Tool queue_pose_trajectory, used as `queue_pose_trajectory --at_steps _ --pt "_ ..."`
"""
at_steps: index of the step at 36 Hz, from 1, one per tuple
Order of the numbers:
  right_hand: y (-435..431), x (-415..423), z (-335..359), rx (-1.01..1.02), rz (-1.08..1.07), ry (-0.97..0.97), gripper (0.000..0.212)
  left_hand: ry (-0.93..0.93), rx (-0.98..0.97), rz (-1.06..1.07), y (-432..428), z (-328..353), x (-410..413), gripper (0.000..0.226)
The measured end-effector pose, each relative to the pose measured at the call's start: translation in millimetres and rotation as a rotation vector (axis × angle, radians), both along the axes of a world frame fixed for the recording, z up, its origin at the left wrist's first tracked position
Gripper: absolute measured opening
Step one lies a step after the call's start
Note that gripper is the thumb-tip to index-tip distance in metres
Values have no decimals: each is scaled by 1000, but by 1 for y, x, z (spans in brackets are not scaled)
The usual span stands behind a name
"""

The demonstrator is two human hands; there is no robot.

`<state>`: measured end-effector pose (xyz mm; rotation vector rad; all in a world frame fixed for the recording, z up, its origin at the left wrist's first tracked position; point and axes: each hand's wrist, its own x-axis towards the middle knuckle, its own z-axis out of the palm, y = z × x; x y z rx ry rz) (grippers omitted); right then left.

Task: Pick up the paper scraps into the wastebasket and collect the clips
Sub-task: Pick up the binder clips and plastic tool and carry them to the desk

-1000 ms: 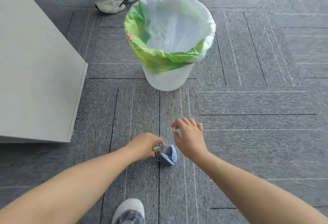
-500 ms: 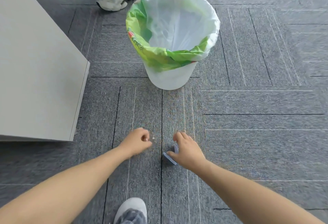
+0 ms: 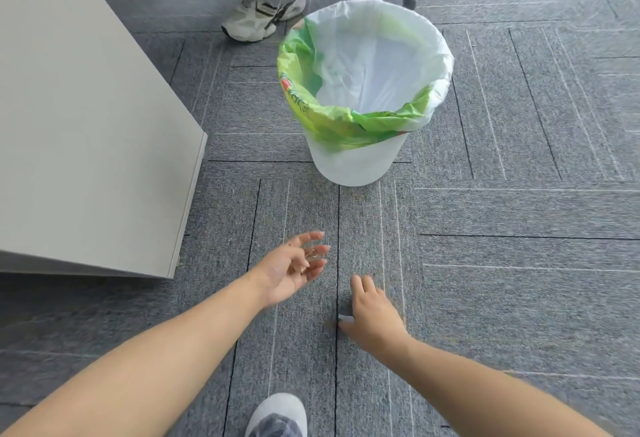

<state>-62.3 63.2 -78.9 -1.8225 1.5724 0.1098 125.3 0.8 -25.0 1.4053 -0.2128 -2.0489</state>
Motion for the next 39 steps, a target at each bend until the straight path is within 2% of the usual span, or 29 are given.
queue_pose_trajectory --at_steps 3,6,8,11,13,16,19,22,27,30,32,36,39 --pt "-3 -4 5 35 -77 -93 42 167 31 -17 -2 3 -3 43" --pt "-11 -11 14 134 -214 -245 44 212 81 -44 -4 4 -8 40" --pt "-22 -18 24 288 -361 -428 43 194 127 -66 -10 5 -12 38" --pt "-42 -30 46 569 -630 -857 41 167 176 -94 -24 12 -18 36" --pt "-56 -37 64 640 -760 -1042 45 125 199 -79 -34 22 -21 38" --pt "-74 -47 100 656 -832 -1183 44 88 204 -94 -49 52 -31 39" --pt "-83 -56 150 618 -788 -1190 46 46 192 -180 -57 98 -40 39" --pt "-87 -59 204 530 -814 -1150 51 78 192 -165 -59 153 -53 40" --pt "-93 -59 304 403 -945 -1181 48 154 196 2 -68 259 -66 41" --pt "-93 -59 369 324 -1012 -1230 53 220 175 107 -72 330 -66 37" --pt "-92 -57 414 288 -1047 -1261 55 269 157 153 -73 377 -66 41" --pt "-92 -50 499 240 -1014 -1292 49 306 140 271 -70 456 -60 53" --pt "-93 -36 566 211 -984 -1301 49 282 123 388 -65 520 -53 50"
